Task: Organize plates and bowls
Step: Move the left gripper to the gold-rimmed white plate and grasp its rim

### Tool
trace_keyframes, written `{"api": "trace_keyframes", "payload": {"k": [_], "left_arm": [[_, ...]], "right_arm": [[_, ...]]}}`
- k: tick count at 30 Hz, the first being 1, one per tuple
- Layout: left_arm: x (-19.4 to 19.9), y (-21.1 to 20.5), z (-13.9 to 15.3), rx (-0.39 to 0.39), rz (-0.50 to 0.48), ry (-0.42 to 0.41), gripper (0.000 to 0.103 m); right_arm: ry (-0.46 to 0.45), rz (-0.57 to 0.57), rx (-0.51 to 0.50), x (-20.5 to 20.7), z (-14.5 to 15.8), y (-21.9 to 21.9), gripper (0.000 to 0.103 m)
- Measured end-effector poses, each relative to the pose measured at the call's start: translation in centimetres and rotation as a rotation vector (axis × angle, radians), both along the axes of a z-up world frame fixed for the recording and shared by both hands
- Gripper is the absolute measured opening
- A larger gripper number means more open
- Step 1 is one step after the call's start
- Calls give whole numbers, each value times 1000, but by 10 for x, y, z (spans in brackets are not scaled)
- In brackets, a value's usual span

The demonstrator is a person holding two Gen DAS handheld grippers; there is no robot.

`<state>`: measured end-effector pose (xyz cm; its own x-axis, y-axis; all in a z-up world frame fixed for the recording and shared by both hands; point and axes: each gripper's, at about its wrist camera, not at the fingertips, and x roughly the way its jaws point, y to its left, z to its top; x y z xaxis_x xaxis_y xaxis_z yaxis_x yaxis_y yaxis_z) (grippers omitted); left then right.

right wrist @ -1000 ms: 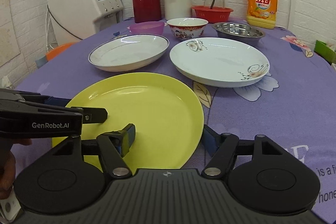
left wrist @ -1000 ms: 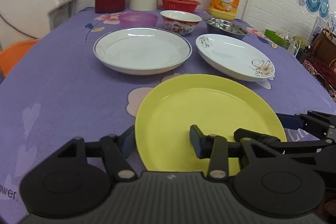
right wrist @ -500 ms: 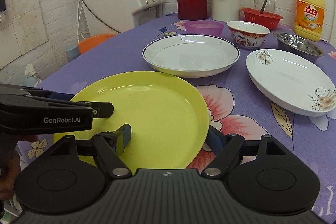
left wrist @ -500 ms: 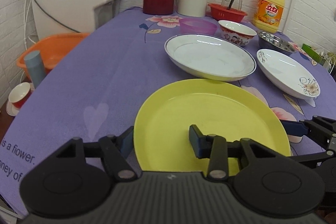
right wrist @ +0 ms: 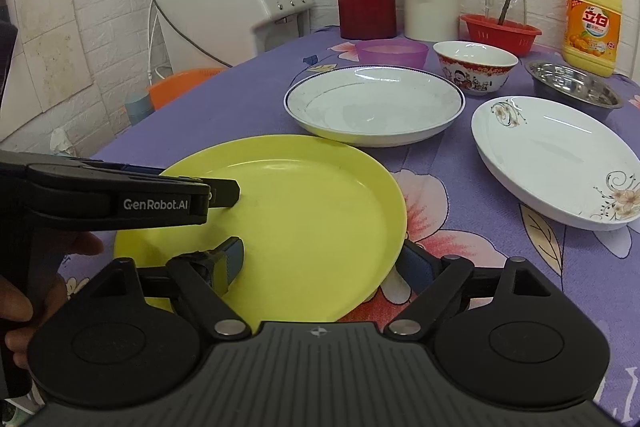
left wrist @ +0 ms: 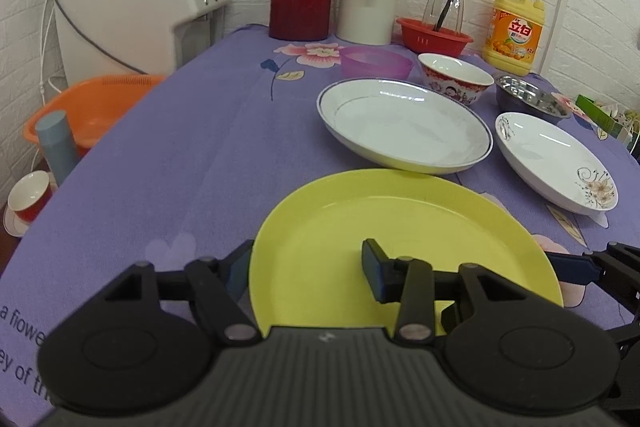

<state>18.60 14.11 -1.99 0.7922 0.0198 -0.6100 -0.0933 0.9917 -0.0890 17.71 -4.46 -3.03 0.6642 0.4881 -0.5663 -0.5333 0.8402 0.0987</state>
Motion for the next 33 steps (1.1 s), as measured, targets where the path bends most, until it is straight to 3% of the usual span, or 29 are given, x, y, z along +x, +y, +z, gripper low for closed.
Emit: {"api": "trace_keyframes", "payload": {"k": [5,7,11,15,21,27,33], "left_arm": [[3,0,-9,-23,-18,23,48],[2,0,-11,-34,-27,11,57],[0,18,-3,-138,-39,2,68],[5,36,8,-151,17,-26,71],[23,44,12,-177,26,-10,72],[40,45,22,-145,25,-16,72],[50,64,16,-175,63,-1,72]], "right_arm": [[19,-1,-33,3,-6,1,103],[8,4,-34,0,-8,1,103],[52,8,55,5,1,-17,103],[-6,-37,87,17,21,-36,103],[-62,-56,57,67,36,-37,103],[-50,-61,23,139,30,-19,103],[42,-56,-21,190,12,-5,103]]}}
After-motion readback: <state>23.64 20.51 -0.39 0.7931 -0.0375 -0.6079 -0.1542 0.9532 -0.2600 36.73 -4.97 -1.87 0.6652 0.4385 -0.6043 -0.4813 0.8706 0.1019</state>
